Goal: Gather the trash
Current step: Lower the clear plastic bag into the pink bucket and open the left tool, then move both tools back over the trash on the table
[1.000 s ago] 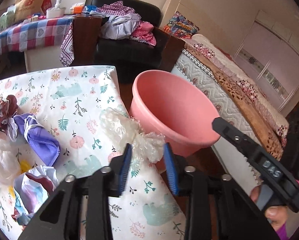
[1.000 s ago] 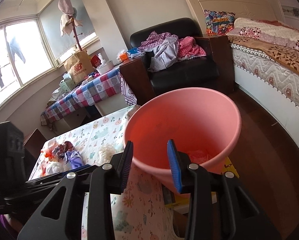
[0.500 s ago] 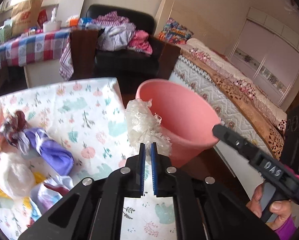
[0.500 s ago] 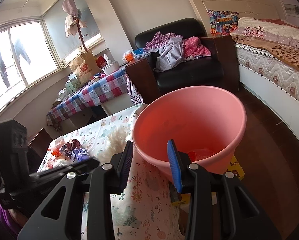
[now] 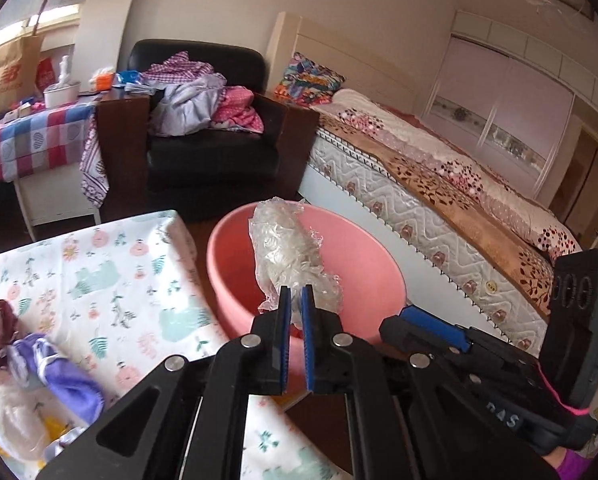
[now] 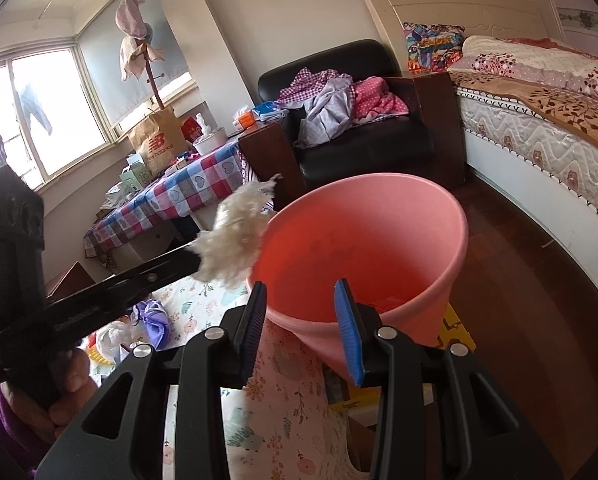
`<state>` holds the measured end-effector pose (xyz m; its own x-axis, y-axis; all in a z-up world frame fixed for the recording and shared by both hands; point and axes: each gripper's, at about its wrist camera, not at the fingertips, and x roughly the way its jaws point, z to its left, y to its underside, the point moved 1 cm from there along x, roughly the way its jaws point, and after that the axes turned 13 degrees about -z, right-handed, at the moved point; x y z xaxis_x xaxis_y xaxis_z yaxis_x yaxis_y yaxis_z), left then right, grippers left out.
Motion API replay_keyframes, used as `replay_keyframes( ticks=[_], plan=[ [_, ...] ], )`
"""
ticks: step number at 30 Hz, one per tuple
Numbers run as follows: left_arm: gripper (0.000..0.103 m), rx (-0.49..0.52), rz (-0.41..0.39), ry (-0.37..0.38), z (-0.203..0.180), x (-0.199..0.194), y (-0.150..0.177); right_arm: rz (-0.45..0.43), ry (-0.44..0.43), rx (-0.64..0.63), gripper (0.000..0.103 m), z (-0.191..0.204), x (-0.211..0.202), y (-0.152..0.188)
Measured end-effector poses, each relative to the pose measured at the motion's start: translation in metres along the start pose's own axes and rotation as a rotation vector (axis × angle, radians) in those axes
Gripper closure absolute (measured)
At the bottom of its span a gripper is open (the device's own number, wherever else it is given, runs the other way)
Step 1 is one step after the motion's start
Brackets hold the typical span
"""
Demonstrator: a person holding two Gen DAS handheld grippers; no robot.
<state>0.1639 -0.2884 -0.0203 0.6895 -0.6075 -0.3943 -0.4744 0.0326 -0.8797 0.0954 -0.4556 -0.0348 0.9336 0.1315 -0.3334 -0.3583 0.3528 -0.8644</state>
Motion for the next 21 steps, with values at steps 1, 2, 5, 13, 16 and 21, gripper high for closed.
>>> replay_keyframes(
  ticks=[1,2,5,13,16,21],
  plan=[
    [0.098,0.003,0.005,0.001,-0.002,0.003,0.002,0.0,0.002,-0.003,0.067,0.0,0.0,0.0],
    [0.098,0.007,0.012,0.001,-0.004,0.008,0.003,0.0,0.004,-0.006,0.067,0.0,0.0,0.0],
    [0.098,0.013,0.027,-0.004,-0.007,0.019,0.005,-0.001,0.006,-0.01,0.067,0.001,0.0,0.0],
    [0.08,0.024,0.024,-0.034,-0.008,0.032,0.004,0.0,0.016,-0.015,0.067,0.005,-0.001,0.0],
    [0.067,0.023,0.012,-0.04,-0.006,0.028,0.001,-0.003,0.022,-0.02,0.067,0.007,-0.004,-0.002],
    [0.06,0.035,-0.015,-0.042,-0.005,0.012,-0.005,-0.01,0.021,-0.04,0.067,0.015,-0.009,-0.004]
  ],
)
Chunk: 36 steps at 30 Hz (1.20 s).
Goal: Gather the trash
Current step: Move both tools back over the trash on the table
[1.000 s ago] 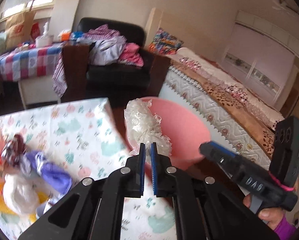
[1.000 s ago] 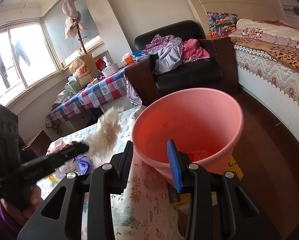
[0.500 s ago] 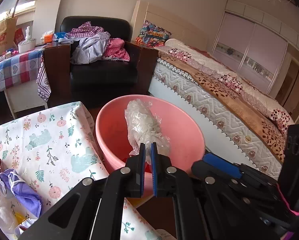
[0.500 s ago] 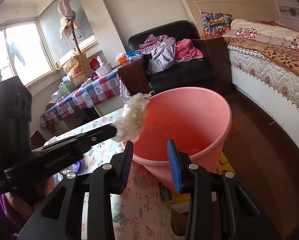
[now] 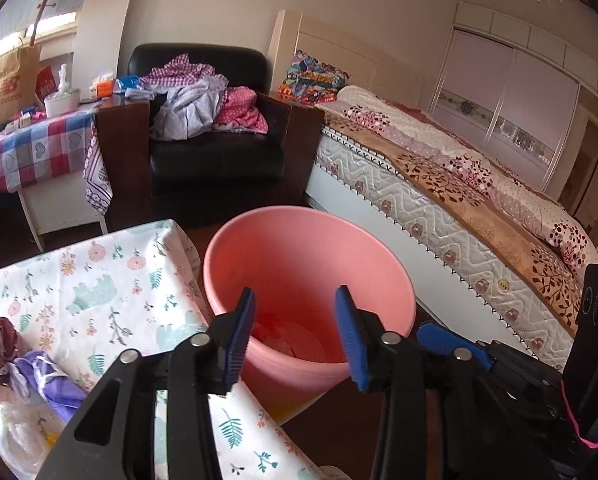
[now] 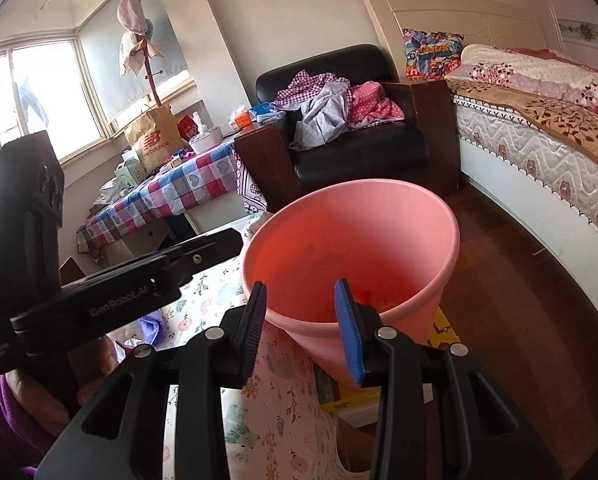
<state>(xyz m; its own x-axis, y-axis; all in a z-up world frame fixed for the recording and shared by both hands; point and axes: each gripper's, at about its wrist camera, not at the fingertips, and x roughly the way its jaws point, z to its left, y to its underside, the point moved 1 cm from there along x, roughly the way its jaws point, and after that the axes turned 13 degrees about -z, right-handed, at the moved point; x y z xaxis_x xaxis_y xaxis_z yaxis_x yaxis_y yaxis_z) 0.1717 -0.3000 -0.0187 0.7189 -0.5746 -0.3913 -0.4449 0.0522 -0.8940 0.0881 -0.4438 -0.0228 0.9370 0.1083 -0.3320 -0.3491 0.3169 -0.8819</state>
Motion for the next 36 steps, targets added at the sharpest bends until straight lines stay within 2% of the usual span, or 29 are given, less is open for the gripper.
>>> replay_keyframes(
  ticks=[5,10,17,25,30,36],
  plan=[
    [0.058,-0.015,-0.026,-0.019,0.01,-0.027,-0.004,-0.011,-0.024,-0.026,0.067,0.017,-0.008,-0.002],
    [0.058,0.002,-0.059,-0.071,0.025,-0.067,0.0,-0.005,-0.073,-0.073,0.067,0.047,-0.012,0.002],
    [0.058,0.076,-0.11,-0.193,0.058,-0.133,0.018,0.031,-0.157,-0.122,0.067,0.095,-0.01,0.018],
    [0.058,0.128,-0.097,-0.318,0.105,-0.201,0.055,0.095,-0.23,-0.157,0.067,0.142,0.0,0.044],
    [0.056,0.071,-0.068,-0.382,0.141,-0.236,0.081,0.169,-0.266,-0.178,0.067,0.163,0.012,0.06],
    [0.056,-0.027,-0.031,-0.415,0.173,-0.25,0.099,0.24,-0.285,-0.216,0.067,0.18,0.024,0.073]
  ],
)
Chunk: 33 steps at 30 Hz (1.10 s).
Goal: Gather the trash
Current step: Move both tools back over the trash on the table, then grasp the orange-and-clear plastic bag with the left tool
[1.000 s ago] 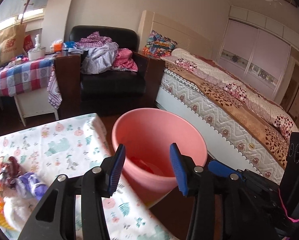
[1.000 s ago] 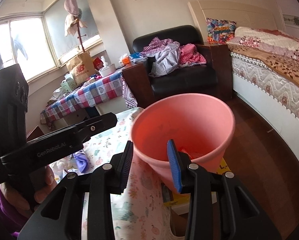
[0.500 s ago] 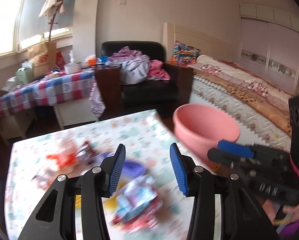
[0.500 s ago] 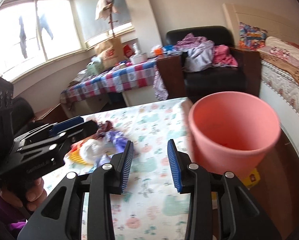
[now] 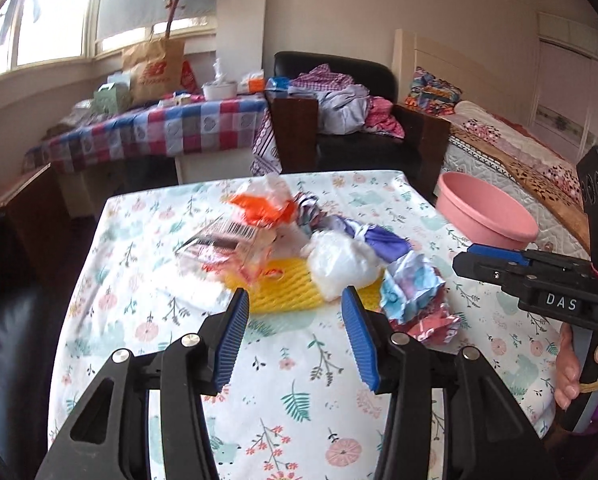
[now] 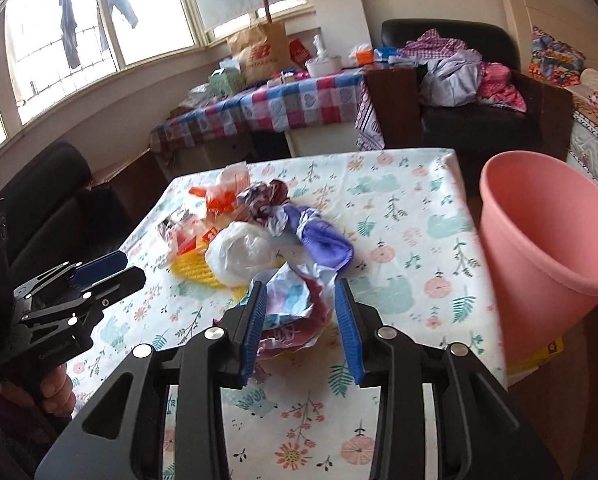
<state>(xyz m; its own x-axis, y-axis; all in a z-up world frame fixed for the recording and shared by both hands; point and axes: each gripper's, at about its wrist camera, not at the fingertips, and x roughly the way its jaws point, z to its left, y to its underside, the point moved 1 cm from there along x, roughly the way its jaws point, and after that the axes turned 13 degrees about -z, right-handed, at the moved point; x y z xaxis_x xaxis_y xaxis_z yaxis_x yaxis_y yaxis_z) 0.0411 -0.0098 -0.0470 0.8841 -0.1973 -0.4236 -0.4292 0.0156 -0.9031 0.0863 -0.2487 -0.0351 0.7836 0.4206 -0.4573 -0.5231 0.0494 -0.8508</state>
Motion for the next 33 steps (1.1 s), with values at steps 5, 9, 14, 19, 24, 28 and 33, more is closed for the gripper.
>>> replay_keyframes(
  ticks=[5,9,14,19,24,28,33],
  plan=[
    [0.056,-0.063,0.016,0.048,0.008,0.012,-0.007,0.015,0.013,0.002,0.067,-0.001,0.007,0.002],
    [0.056,-0.063,0.011,0.041,0.007,0.022,-0.015,0.014,0.033,0.022,0.067,-0.008,0.008,0.001],
    [0.056,-0.087,0.002,-0.009,0.022,0.033,-0.038,-0.005,0.056,0.054,0.067,-0.019,0.012,-0.004],
    [0.055,-0.139,0.018,-0.001,0.035,0.052,-0.058,-0.007,0.08,0.066,0.067,-0.024,0.021,-0.008],
    [0.055,-0.152,0.045,-0.009,0.041,0.079,-0.071,-0.017,0.083,0.046,0.067,-0.023,0.022,-0.009],
    [0.055,-0.157,0.066,-0.018,0.046,0.101,-0.077,-0.011,0.076,0.06,0.067,-0.027,0.027,-0.007],
    [0.055,-0.145,0.109,-0.025,0.049,0.13,-0.075,0.014,0.063,0.062,0.067,-0.026,0.033,-0.008]
  ],
)
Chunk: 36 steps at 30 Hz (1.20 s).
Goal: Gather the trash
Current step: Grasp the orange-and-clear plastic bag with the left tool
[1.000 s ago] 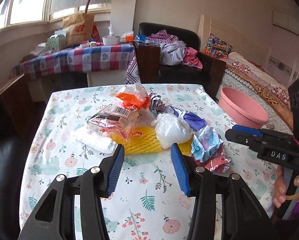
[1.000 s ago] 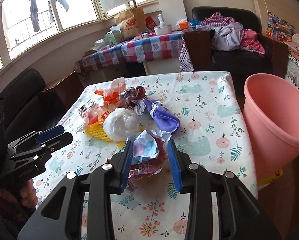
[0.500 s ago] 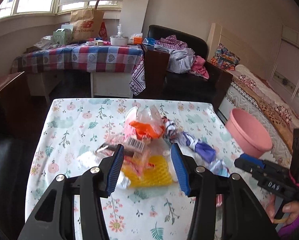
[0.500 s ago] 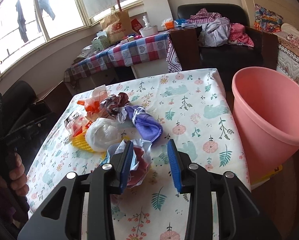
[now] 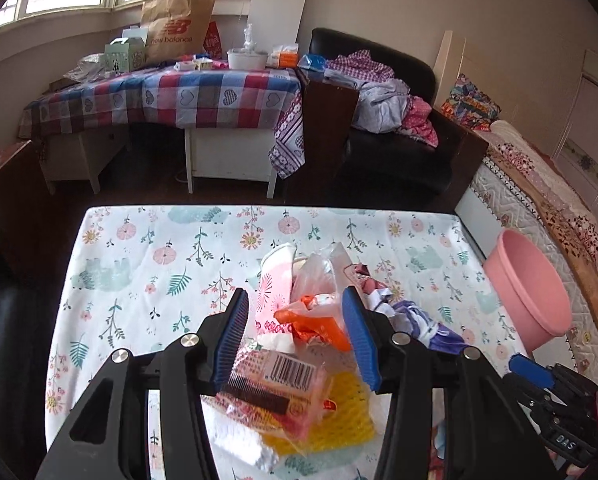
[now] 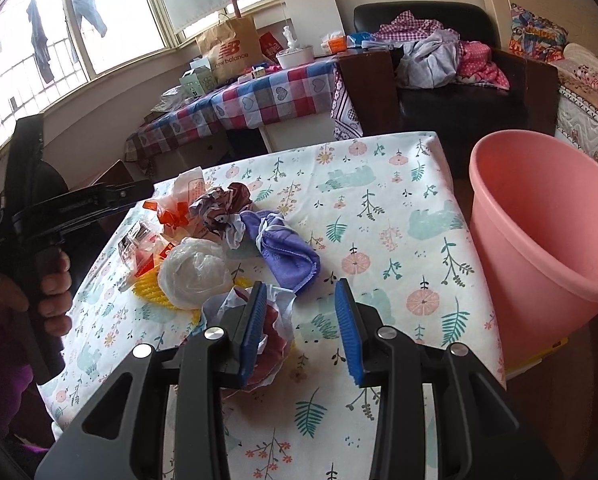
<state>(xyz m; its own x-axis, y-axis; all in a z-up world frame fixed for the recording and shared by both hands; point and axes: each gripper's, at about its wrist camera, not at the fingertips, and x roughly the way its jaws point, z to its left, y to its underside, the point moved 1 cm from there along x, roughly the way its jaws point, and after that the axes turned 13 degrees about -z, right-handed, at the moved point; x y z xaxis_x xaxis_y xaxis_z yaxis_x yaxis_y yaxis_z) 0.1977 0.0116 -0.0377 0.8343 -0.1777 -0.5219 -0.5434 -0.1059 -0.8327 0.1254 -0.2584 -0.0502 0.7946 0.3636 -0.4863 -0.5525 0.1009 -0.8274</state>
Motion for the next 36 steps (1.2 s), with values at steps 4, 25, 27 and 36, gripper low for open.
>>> replay_keyframes(
  ticks=[4,25,27,36],
  plan=[
    [0.056,-0.029,-0.003,0.046,-0.001,0.007,0.006,0.003,-0.002,-0.037,0.067,0.007,0.002,0.001],
    [0.093,-0.022,-0.127,0.101,-0.003,-0.066,0.027,0.002,-0.011,-0.04,0.067,0.005,0.009,-0.014],
    [0.093,-0.006,-0.136,0.103,-0.004,-0.077,0.032,0.029,-0.028,-0.034,0.067,0.004,0.019,-0.019],
    [0.093,-0.016,-0.153,0.09,0.009,-0.106,0.045,0.155,-0.047,-0.033,0.067,0.003,0.062,-0.022]
  ],
)
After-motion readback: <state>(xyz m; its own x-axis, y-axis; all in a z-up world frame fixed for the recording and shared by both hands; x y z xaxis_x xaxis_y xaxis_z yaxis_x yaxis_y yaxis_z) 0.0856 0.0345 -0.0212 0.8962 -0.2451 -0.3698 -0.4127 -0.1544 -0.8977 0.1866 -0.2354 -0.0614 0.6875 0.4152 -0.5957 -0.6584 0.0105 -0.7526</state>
